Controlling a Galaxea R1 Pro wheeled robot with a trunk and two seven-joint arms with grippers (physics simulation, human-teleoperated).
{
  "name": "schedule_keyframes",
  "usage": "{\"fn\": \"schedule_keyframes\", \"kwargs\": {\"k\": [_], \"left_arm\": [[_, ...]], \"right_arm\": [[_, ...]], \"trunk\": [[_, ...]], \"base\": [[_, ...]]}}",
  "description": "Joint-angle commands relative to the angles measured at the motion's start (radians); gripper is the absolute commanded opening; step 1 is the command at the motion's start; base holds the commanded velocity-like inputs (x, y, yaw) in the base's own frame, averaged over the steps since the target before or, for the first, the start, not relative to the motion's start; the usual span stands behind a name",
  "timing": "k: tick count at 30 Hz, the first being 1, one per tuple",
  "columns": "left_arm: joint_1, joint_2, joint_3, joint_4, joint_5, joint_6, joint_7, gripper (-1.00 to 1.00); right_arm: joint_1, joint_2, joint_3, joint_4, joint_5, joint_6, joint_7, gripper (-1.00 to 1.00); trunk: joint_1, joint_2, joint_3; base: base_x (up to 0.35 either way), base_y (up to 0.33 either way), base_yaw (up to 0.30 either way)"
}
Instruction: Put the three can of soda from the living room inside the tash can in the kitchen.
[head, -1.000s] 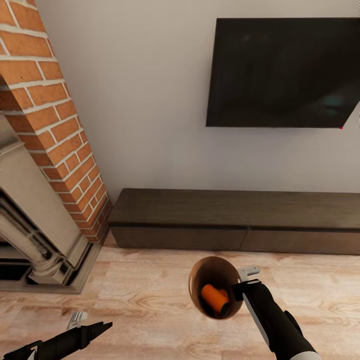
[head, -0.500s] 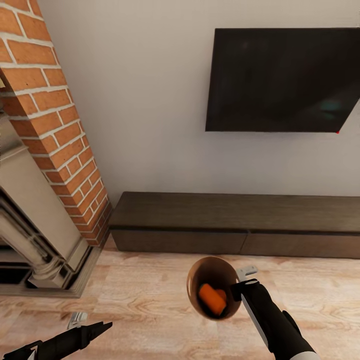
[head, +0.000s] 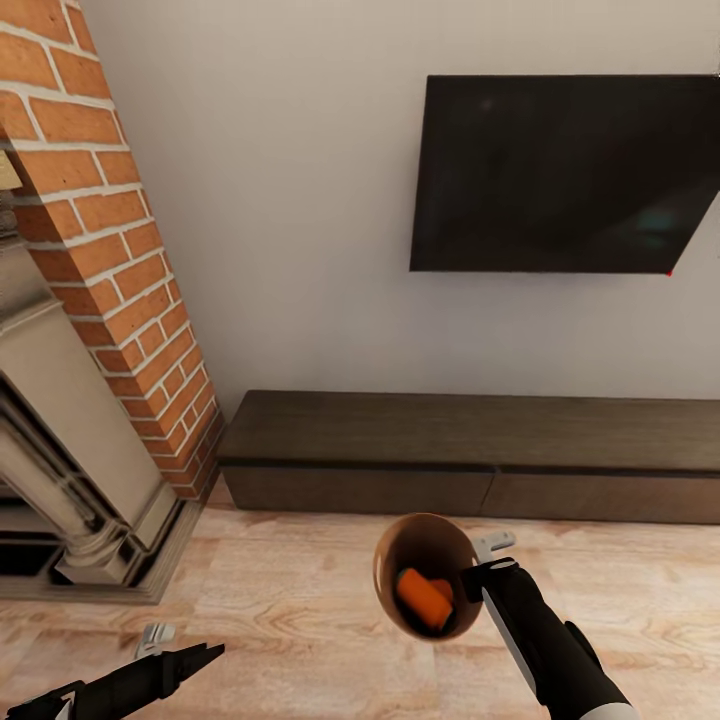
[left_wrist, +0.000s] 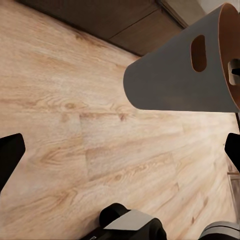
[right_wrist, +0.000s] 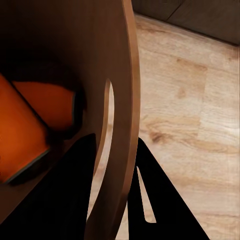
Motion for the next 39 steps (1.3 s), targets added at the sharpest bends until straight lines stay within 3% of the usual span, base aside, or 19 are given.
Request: {"fn": "schedule_keyframes", "kwargs": {"k": [1, 25, 33, 39], "left_arm": [[0.000, 0.000, 0.000, 0.000, 0.000, 0.000, 0.000, 1.00], [0.000, 0.000, 0.000, 0.000, 0.000, 0.000, 0.000, 1.00], [0.000, 0.000, 0.000, 0.000, 0.000, 0.000, -0.001, 1.00], [0.000, 0.000, 0.000, 0.000, 0.000, -0.001, -0.003, 1.00]], "right_arm": [[0.000, 0.000, 0.000, 0.000, -0.003, 0.000, 0.003, -1.00], [0.000, 0.000, 0.001, 0.000, -0.003, 0.000, 0.003, -1.00], [0.000, 0.000, 0.001, 0.000, -0.003, 0.000, 0.003, -1.00], [0.000, 0.000, 0.001, 0.000, -0.003, 0.000, 0.003, -1.00]], "trunk": [[0.000, 0.000, 0.002], [0.000, 0.000, 0.041], [0.000, 0.000, 0.043], [0.000, 0.000, 0.043]], "base": [[0.000, 0.000, 0.000], [-0.003, 0.003, 0.000], [-0.165, 0.193, 0.027], [-0.224, 0.249, 0.242]]}}
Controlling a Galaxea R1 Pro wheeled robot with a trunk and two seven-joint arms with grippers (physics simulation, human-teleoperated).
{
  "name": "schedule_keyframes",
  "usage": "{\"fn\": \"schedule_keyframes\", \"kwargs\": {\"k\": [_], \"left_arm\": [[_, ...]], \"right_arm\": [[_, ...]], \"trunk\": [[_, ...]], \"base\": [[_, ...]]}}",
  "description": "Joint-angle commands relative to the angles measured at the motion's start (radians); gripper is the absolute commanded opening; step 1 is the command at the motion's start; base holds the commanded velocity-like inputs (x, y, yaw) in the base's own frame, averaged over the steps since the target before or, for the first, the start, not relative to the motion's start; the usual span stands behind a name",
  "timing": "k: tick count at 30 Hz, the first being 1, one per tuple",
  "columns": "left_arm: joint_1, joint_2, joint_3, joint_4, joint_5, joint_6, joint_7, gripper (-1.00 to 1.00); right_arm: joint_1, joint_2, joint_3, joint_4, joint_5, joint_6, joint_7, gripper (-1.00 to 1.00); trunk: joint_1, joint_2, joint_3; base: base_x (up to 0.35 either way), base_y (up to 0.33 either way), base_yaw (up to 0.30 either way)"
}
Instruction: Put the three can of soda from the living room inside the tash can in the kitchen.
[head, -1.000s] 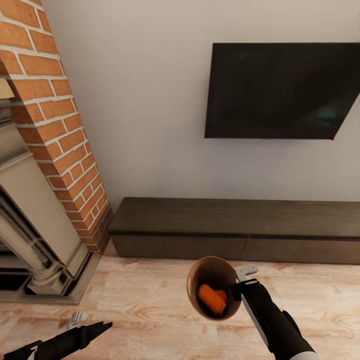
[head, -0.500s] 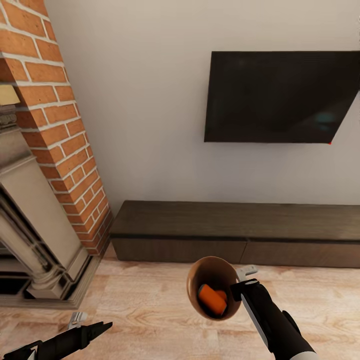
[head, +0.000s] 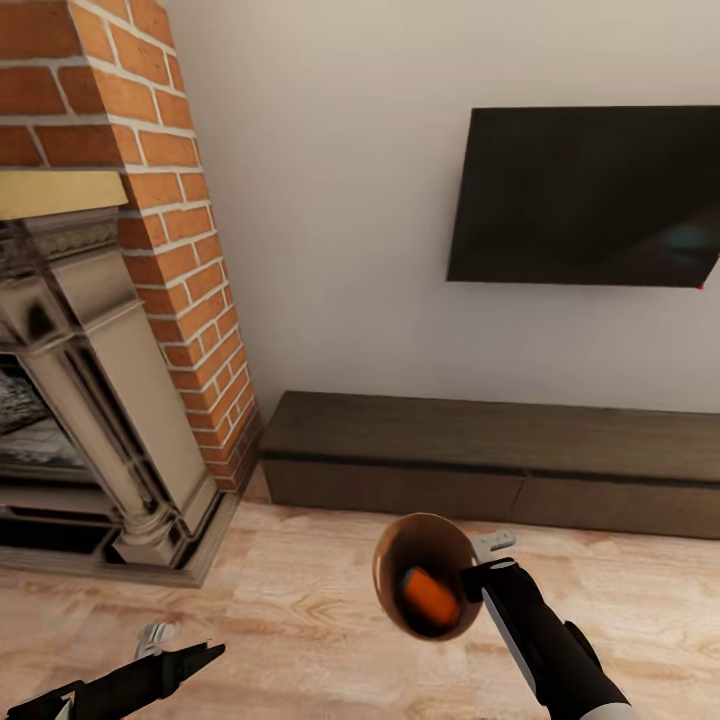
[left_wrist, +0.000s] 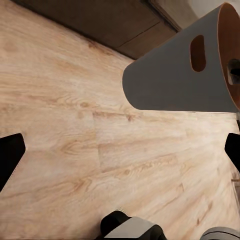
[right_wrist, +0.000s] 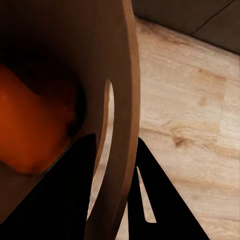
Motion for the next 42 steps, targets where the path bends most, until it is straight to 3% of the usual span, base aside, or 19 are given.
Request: {"fn": "schedule_keyframes", "kwargs": {"k": [1, 13, 42], "left_arm": [[0.000, 0.000, 0.000, 0.000, 0.000, 0.000, 0.000, 1.00], [0.000, 0.000, 0.000, 0.000, 0.000, 0.000, -0.001, 1.00], [0.000, 0.000, 0.000, 0.000, 0.000, 0.000, -0.003, 1.00]], "right_arm": [[0.000, 0.000, 0.000, -0.001, 0.001, 0.000, 0.003, -1.00], [0.000, 0.000, 0.000, -0.001, 0.001, 0.000, 0.002, -1.00], [0.000, 0.000, 0.000, 0.001, 0.002, 0.000, 0.001, -1.00]], "trunk": [[0.000, 0.000, 0.000], [0.000, 0.000, 0.000], [0.000, 0.000, -0.003]], "base": [[-0.216, 0.259, 0.278], [-0.138, 0.287, 0.286], [-0.005, 0.317, 0.288]]}}
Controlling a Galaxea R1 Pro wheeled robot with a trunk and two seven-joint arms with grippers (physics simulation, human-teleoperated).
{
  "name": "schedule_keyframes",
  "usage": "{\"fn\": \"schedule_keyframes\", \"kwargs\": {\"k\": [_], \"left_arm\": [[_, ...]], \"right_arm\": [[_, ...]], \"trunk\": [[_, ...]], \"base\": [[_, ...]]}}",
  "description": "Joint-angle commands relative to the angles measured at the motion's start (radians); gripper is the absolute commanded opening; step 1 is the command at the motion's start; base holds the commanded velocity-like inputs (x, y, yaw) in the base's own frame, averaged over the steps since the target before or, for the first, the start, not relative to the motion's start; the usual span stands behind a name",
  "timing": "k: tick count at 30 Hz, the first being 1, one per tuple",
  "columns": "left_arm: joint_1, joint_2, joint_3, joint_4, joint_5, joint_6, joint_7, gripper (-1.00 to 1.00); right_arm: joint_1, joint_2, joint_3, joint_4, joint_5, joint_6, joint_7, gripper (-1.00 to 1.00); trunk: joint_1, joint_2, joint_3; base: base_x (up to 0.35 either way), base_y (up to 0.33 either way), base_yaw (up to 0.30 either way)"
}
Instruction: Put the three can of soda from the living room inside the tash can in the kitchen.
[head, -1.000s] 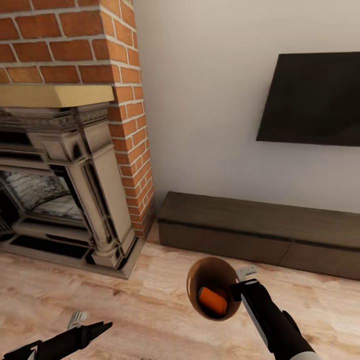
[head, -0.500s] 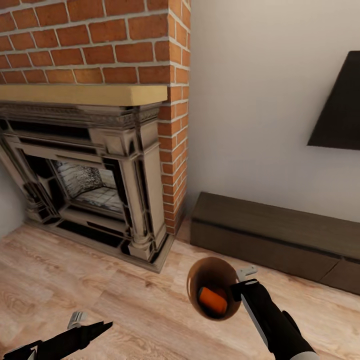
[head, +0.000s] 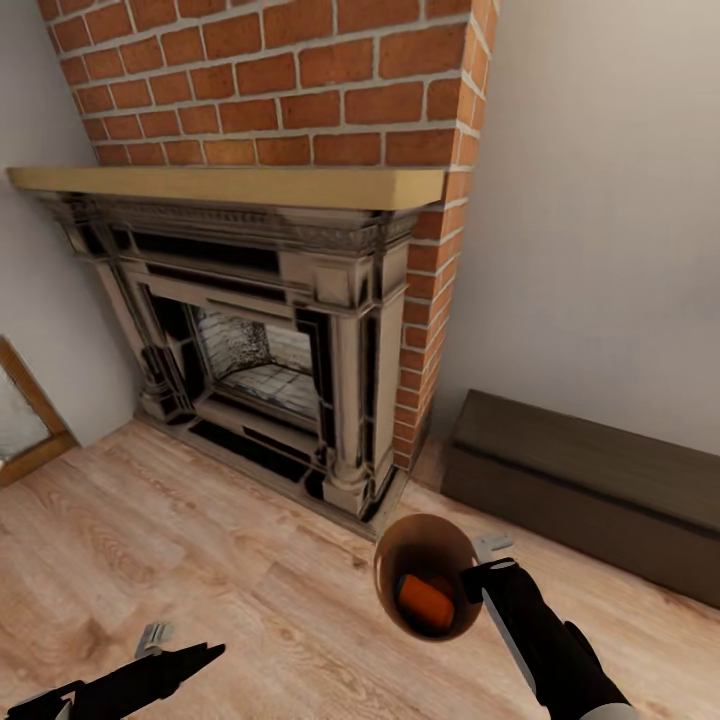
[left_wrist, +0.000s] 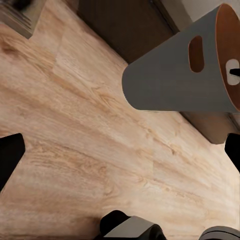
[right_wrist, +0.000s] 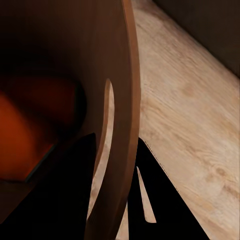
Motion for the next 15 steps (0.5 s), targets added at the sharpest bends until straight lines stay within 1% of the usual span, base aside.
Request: {"fn": "schedule_keyframes", "kwargs": {"k": [1, 6, 10, 12, 13, 15], "left_arm": [[0.000, 0.000, 0.000, 0.000, 0.000, 0.000, 0.000, 1.00], [0.000, 0.000, 0.000, 0.000, 0.000, 0.000, 0.000, 1.00], [0.000, 0.000, 0.000, 0.000, 0.000, 0.000, 0.000, 1.00], [0.000, 0.000, 0.000, 0.000, 0.000, 0.000, 0.000, 1.00], [0.000, 0.000, 0.000, 0.000, 0.000, 0.000, 0.000, 1.00], [0.000, 0.000, 0.000, 0.000, 0.000, 0.000, 0.000, 1.00]], "right_arm": [[-0.001, 0.000, 0.000, -0.001, -0.003, -0.001, 0.003, -1.00], [-0.001, 0.000, 0.000, -0.001, -0.003, -0.001, 0.003, -1.00], [-0.001, 0.001, 0.000, -0.001, -0.003, 0.000, 0.003, -1.00], [-0.001, 0.001, 0.011, -0.001, -0.003, -0.001, 0.003, -1.00], [-0.001, 0.000, 0.031, -0.001, -0.003, -0.001, 0.002, -1.00], [-0.001, 0.000, 0.042, 0.000, -0.003, -0.001, 0.002, -1.00]], "trunk": [[0.000, 0.000, 0.000], [0.000, 0.000, -0.002], [0.000, 0.000, -0.004], [0.000, 0.000, -0.005], [0.000, 0.000, -0.006], [0.000, 0.000, -0.007]], "base": [[0.000, 0.319, 0.288], [0.017, 0.319, 0.288], [0.130, 0.306, 0.287], [0.220, 0.277, 0.286], [0.230, 0.274, 0.286], [0.232, 0.273, 0.286]]}}
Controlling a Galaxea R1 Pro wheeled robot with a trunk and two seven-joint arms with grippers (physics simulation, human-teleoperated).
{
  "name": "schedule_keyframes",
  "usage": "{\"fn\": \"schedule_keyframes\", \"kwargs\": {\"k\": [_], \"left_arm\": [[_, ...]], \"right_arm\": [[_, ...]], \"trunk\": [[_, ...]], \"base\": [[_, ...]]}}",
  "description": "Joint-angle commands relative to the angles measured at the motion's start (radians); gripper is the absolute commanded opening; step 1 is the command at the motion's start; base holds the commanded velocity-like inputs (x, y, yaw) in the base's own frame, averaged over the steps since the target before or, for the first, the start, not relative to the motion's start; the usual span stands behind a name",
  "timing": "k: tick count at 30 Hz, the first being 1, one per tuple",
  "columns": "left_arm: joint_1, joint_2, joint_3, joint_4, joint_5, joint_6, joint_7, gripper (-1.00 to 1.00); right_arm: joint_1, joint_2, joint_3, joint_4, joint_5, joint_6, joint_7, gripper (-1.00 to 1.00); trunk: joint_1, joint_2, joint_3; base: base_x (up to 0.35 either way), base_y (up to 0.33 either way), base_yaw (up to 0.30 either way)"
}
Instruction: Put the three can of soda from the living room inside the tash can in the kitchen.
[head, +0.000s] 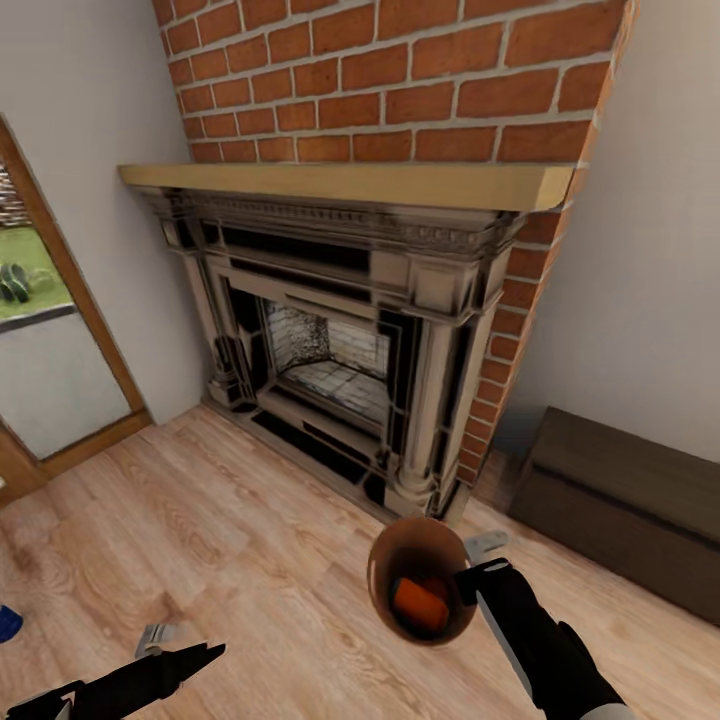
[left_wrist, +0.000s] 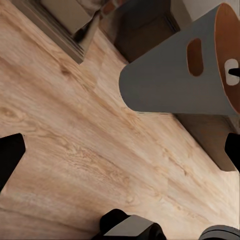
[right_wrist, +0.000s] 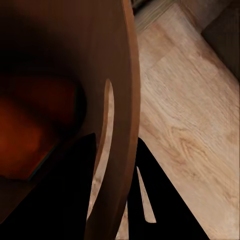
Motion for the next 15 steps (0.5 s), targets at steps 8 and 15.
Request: {"fn": "schedule_keyframes", "kwargs": {"k": [8, 15], "left_arm": [[0.000, 0.000, 0.000, 0.000, 0.000, 0.000, -0.001, 1.00], [0.000, 0.001, -0.001, 0.000, 0.000, 0.000, -0.001, 1.00]], "right_arm": [[-0.001, 0.000, 0.018, -0.001, 0.009, 0.001, 0.002, -1.00], [-0.001, 0.000, 0.019, -0.001, 0.009, 0.001, 0.002, -1.00]], "trunk": [[0.000, 0.000, -0.004], [0.000, 0.000, -0.008]], "base": [[0.236, 0.271, 0.286], [0.238, 0.271, 0.285]]}}
